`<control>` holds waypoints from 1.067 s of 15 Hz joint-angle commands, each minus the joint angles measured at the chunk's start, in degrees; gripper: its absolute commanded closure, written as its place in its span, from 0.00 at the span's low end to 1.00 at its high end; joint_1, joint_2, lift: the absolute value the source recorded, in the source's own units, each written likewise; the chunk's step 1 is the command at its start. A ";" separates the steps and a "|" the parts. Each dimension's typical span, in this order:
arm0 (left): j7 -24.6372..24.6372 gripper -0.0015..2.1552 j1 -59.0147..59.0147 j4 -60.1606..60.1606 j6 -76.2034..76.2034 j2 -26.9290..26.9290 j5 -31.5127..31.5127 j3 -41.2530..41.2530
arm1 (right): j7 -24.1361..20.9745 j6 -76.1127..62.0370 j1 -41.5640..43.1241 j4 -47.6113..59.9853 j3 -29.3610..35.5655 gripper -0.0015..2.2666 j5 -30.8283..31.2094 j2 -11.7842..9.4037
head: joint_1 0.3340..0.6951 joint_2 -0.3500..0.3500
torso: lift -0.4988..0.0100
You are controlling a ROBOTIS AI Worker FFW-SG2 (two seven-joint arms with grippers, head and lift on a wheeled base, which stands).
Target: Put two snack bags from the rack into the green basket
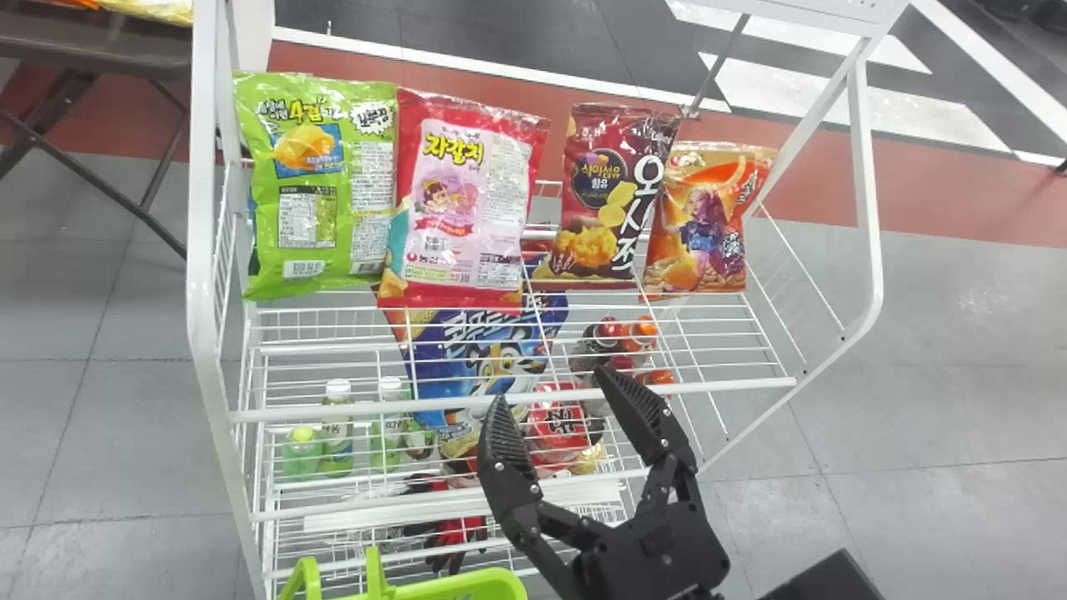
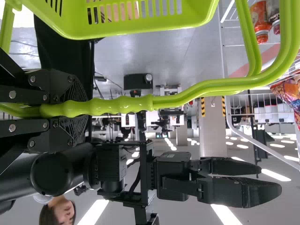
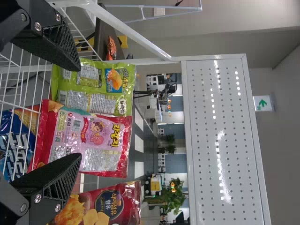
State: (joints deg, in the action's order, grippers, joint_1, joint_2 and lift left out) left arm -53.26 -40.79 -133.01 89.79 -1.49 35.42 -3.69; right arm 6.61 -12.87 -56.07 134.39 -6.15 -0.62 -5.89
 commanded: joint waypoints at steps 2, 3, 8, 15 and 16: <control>0.00 0.70 -0.08 -0.05 0.24 0.00 0.26 0.00 | -0.19 -0.53 -0.18 0.18 0.17 0.08 0.01 -0.09 | 1.00 0.00 | 0.97; 0.00 0.70 -0.08 -0.05 0.24 0.00 0.35 0.09 | -0.19 -0.53 -0.18 0.26 0.17 0.08 0.01 -0.09 | 1.00 0.00 | 0.97; -0.44 0.70 -0.25 -0.14 0.24 -0.09 0.44 0.00 | -0.19 -0.53 0.18 0.09 0.09 0.08 0.01 -0.09 | 1.00 0.00 | 0.97; -0.53 0.70 -0.43 -0.23 0.24 -0.27 0.26 0.00 | -0.90 5.80 7.56 -3.52 0.17 0.08 -0.08 0.52 | 1.00 0.00 | 0.97; -0.62 0.70 -0.43 0.03 0.24 -0.27 0.17 0.00 | -0.90 8.44 9.93 -5.01 0.09 0.08 -0.08 0.79 | 1.00 0.00 | 0.97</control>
State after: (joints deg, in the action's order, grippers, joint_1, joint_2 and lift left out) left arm -53.85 -41.22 -133.29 89.79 -1.72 35.70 -3.65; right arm 5.69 -8.10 -49.37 131.19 -6.00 -0.70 -5.41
